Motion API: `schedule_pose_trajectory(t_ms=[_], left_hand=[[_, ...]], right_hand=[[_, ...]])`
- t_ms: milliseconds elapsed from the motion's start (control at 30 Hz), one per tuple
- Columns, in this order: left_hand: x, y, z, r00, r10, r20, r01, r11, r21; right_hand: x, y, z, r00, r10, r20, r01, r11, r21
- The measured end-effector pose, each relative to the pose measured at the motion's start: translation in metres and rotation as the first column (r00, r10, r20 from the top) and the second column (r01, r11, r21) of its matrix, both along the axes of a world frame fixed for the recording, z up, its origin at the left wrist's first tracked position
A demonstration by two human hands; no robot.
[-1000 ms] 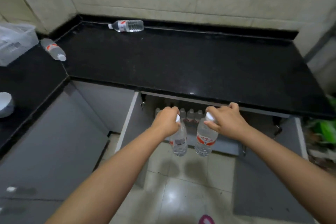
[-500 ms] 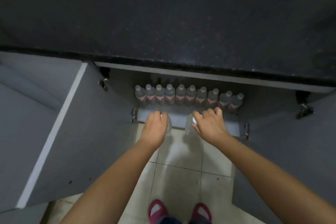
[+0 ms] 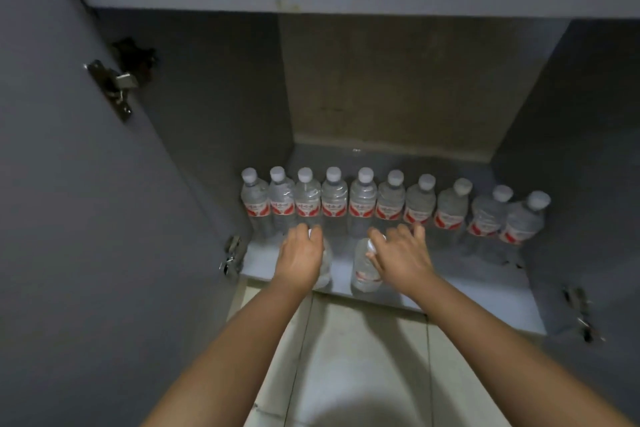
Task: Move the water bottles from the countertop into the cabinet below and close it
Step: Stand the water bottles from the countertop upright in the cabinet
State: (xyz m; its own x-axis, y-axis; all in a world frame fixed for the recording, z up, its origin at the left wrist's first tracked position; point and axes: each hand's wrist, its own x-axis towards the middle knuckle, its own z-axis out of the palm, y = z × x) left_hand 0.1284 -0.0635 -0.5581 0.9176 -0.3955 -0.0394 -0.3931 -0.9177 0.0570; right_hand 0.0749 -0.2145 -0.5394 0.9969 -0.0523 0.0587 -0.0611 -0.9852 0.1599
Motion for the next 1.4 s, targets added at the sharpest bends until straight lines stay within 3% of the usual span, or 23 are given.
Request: schedule_pose_trajectory(t_ms=[100,200,467,533,633,800,967,1067,1300,1400], left_hand=[[0.001,-0.003,-0.009,0.997,0.003,0.073,0.004,0.995,-0.096],[0.009,-0.006,-0.028,0.989,-0.060,0.137,0.070,0.995,-0.064],[0.028,-0.005,-0.028,0.974,-0.109,0.200,0.115,0.993,-0.019],[0.031,-0.003,-0.023,0.988,-0.061,0.144,0.062,0.998,-0.002],[0.040,-0.002,-0.025,0.997,-0.039,-0.062,0.033,0.996,-0.085],[0.058,0.008,-0.011,0.926,-0.289,-0.243,0.263,0.956,-0.132],[0.067,0.009,-0.002,0.904,-0.345,-0.252,0.325,0.938,-0.119],[0.064,0.008,0.001,0.937,-0.275,-0.217,0.262,0.961,-0.088],[0.056,0.000,-0.010,0.983,0.060,-0.175,-0.090,0.982,-0.168],[0.057,-0.001,-0.010,0.983,0.065,-0.174,-0.094,0.982,-0.162]], right_hand=[[0.004,0.001,-0.010,0.999,-0.002,-0.032,0.006,0.993,0.116],[0.004,0.001,-0.014,0.992,-0.020,-0.126,0.039,0.987,0.157],[0.011,-0.002,-0.024,0.991,-0.068,-0.117,0.088,0.981,0.175],[0.012,-0.004,-0.027,0.987,-0.084,-0.138,0.110,0.975,0.192],[0.014,-0.008,-0.028,0.981,-0.101,-0.168,0.141,0.960,0.243],[0.020,-0.014,-0.029,0.976,-0.129,-0.177,0.184,0.922,0.341],[0.025,-0.011,-0.030,0.980,-0.129,-0.153,0.178,0.908,0.380],[0.030,-0.011,-0.031,0.981,-0.116,-0.155,0.172,0.890,0.422],[0.037,-0.010,-0.027,0.979,-0.022,-0.203,0.119,0.869,0.480],[0.038,-0.009,-0.028,0.979,-0.024,-0.204,0.123,0.865,0.487]])
